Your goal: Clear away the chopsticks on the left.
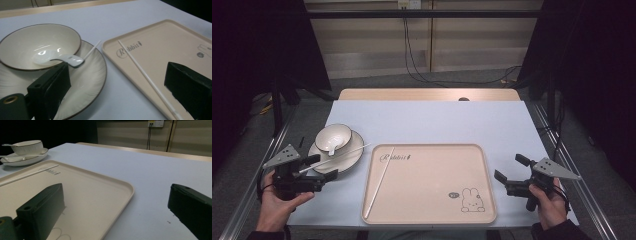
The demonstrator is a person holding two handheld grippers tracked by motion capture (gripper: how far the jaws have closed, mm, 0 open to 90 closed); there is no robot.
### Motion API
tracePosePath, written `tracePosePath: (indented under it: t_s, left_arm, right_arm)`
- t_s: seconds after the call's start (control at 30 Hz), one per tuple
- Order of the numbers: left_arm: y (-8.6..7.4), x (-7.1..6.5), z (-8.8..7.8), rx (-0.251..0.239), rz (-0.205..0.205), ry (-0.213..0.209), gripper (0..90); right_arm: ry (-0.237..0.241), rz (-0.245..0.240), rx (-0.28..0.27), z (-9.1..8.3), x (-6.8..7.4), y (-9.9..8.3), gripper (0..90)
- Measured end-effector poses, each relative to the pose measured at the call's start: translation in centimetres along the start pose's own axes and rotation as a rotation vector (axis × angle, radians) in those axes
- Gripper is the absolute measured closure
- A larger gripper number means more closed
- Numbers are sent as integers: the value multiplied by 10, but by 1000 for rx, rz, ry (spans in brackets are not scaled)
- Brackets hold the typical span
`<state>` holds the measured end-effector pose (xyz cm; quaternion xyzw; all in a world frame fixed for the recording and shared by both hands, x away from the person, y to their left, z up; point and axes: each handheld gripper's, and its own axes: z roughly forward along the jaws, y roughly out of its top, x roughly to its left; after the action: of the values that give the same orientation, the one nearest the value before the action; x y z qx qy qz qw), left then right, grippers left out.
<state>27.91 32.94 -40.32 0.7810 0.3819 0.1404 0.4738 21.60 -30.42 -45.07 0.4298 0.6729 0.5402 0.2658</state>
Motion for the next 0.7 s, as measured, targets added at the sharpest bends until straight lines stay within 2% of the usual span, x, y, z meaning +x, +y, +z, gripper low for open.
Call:
tracePosePath:
  t_s: [0.07, 0.1, 0.2, 0.23, 0.27, 0.3, 0.33, 0.43, 0.53, 0.6, 0.67, 0.7]
  left_arm:
    - [0, 5, 0, 11, 64, -3, 65]
    - [0, 5, 0, 11, 64, -3, 63]
    - [2, 17, 2, 86, 99, -19, 69]
    - [2, 17, 2, 86, 99, -19, 83]
    - [3, 22, 2, 110, 126, -22, 101]
    - [3, 22, 2, 110, 126, -22, 96]
    - [4, 30, 1, 124, 141, -6, 89]
    - [1, 40, 3, 145, 146, -3, 92]
    - [-3, 52, 7, 141, 153, 12, 147]
    - [-5, 61, 10, 153, 133, -6, 174]
    - [-8, 68, 15, 183, 132, -11, 189]
    - [-8, 68, 15, 183, 132, -11, 188]
  right_arm:
    - [0, 1, 1, 0, 0, 0, 6]
    - [0, 3, 3, 0, 0, 0, 6]
    - [0, 0, 3, 0, 0, 0, 6]
    - [0, 0, 4, 0, 0, 0, 6]
    - [0, -1, 4, 0, 0, 0, 6]
    - [1, -1, 5, 0, 0, 0, 6]
    - [2, -1, 5, 0, 0, 0, 6]
    - [4, 1, 3, 1, 0, 0, 6]
    - [2, 1, 2, 1, 0, 0, 6]
    - [2, 1, 5, 0, 0, 0, 6]
    - [-3, 5, 5, 0, 0, 0, 6]
    - [-2, 5, 4, 0, 0, 0, 6]
